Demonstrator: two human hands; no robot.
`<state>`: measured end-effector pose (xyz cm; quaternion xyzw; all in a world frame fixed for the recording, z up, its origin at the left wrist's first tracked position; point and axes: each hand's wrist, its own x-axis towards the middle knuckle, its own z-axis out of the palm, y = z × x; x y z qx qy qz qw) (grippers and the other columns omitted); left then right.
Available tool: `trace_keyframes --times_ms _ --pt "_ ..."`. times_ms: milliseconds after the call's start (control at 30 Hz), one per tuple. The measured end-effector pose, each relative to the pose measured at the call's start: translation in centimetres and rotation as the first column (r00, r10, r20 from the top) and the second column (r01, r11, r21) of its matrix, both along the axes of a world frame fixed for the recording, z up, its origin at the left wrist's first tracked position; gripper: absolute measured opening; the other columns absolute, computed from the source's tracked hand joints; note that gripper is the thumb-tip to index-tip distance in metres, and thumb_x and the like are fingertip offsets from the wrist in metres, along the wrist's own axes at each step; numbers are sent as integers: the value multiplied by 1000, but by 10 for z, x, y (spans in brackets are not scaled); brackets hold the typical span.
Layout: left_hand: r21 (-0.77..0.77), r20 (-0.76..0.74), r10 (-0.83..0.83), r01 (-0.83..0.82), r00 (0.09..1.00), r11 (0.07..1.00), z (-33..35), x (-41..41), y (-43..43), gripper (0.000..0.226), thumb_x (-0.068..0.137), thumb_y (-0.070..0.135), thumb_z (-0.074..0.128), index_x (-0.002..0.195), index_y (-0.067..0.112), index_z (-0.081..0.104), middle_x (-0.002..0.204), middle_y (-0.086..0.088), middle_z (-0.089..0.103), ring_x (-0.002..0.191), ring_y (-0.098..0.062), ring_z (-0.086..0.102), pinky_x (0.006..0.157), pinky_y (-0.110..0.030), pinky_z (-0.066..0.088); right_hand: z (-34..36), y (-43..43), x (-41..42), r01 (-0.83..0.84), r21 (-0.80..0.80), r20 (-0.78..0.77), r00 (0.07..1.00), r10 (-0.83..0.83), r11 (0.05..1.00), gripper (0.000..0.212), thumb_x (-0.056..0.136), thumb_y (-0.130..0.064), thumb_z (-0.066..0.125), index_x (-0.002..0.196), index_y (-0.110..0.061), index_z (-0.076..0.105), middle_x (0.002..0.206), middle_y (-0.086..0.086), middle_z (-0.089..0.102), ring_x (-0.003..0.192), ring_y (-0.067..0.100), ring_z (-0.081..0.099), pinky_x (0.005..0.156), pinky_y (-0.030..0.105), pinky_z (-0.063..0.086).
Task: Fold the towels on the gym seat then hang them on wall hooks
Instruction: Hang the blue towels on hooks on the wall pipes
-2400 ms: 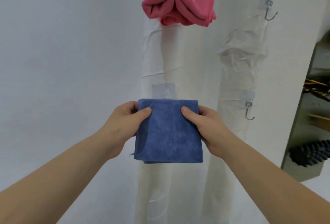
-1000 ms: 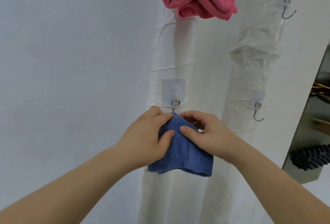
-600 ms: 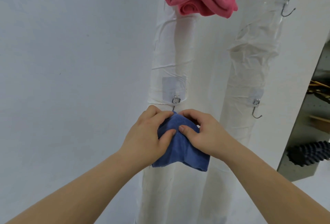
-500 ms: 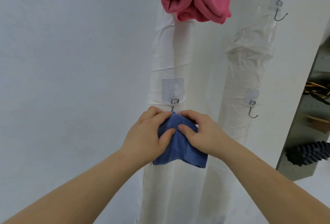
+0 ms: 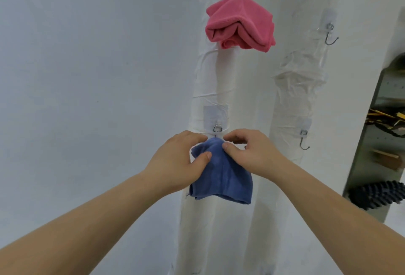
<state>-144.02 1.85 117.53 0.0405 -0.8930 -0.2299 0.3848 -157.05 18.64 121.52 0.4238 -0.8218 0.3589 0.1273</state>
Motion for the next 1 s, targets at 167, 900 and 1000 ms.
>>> trace_keyframes --times_ms 167,900,1000 --pt "71 -64 6 -1 998 997 -16 22 -1 23 94 35 63 117 35 67 110 21 63 102 -2 61 92 -29 54 1 13 23 86 -110 -136 985 -101 990 12 95 -32 65 101 -29 75 106 -15 72 104 6 65 89 22 48" --pt "627 473 -727 390 497 675 -284 142 109 21 95 21 68 110 35 66 88 10 70 80 0 64 77 -12 52 -316 133 292 695 263 604 422 -676 670 21 96 -40 62 84 -27 72 73 -4 69 69 11 63 65 30 50" --pt "657 525 -788 434 322 616 -318 182 144 26 96 21 67 116 36 62 95 10 69 87 -3 65 75 -10 50 -343 160 363 745 345 641 257 -724 570 19 97 -43 62 90 -28 72 81 -2 71 75 11 65 70 26 54"
